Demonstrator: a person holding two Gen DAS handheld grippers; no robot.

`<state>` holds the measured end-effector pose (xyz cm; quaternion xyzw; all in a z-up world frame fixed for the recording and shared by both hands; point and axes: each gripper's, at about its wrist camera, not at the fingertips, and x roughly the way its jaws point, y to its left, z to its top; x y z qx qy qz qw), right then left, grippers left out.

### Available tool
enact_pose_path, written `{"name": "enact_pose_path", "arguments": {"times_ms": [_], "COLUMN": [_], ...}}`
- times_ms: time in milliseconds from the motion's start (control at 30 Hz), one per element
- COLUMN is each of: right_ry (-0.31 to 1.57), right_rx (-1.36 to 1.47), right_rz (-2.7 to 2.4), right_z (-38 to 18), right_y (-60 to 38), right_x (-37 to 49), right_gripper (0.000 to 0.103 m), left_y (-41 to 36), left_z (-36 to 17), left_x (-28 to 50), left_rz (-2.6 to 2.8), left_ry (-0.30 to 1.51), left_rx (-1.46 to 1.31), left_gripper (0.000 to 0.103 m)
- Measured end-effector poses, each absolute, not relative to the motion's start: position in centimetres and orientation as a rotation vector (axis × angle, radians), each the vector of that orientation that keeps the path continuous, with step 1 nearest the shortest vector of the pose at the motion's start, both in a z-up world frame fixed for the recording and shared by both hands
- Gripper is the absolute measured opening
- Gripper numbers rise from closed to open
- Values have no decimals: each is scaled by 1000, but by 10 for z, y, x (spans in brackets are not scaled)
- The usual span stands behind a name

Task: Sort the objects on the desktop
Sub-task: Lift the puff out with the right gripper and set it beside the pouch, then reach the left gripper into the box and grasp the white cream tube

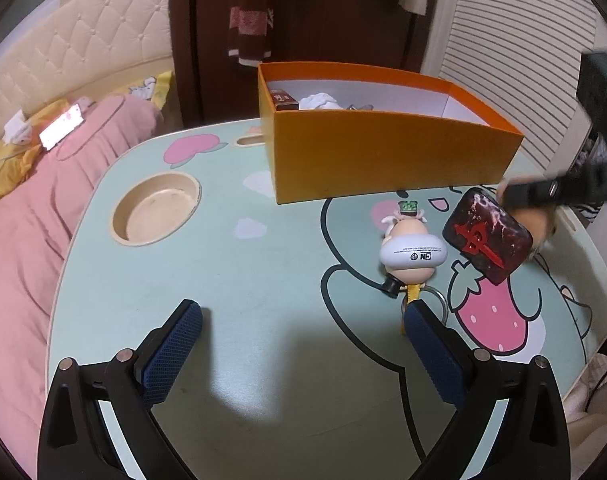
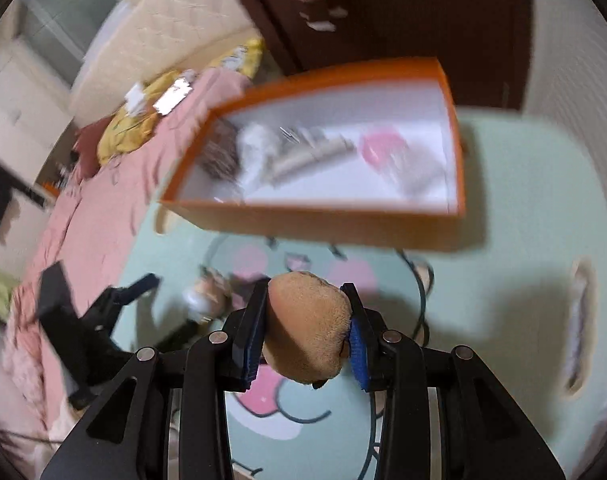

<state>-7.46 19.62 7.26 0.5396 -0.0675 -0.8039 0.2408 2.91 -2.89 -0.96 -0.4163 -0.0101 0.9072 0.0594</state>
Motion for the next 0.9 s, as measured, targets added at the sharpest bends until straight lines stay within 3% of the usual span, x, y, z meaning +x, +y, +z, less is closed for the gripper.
{"name": "enact_pose_path", "arguments": {"times_ms": [233, 300, 367, 533, 800, 900], "right_ry": [-224, -236, -253, -358, -432, -496], "right_rx": [1407, 1351, 1290, 1069, 844, 850], "right_rz": [-2268, -2307, -2346, -2453, -2533, -2503], "right_z": [57, 62, 67, 82, 97, 95], "right_y": [205, 209, 214, 227, 249, 257], "right_x": [-71, -68, -65, -51, -39, -42], "right_gripper": [46, 55, 78, 79, 76, 74], "left_y": [-30, -31, -33, -37, 10, 31], "left_z": [-9, -9, -9, 5, 114, 125], "left_x": [28, 28, 28, 29, -21, -61], "left_rz": [2763, 2772, 2781, 2814, 2737, 2631], "left_ry": [-26, -30, -40, 9, 297, 243], "left_rx": [-1280, -1285, -1290, -1291, -1007, -1032], "left_gripper": [102, 102, 102, 101, 101, 89]}}
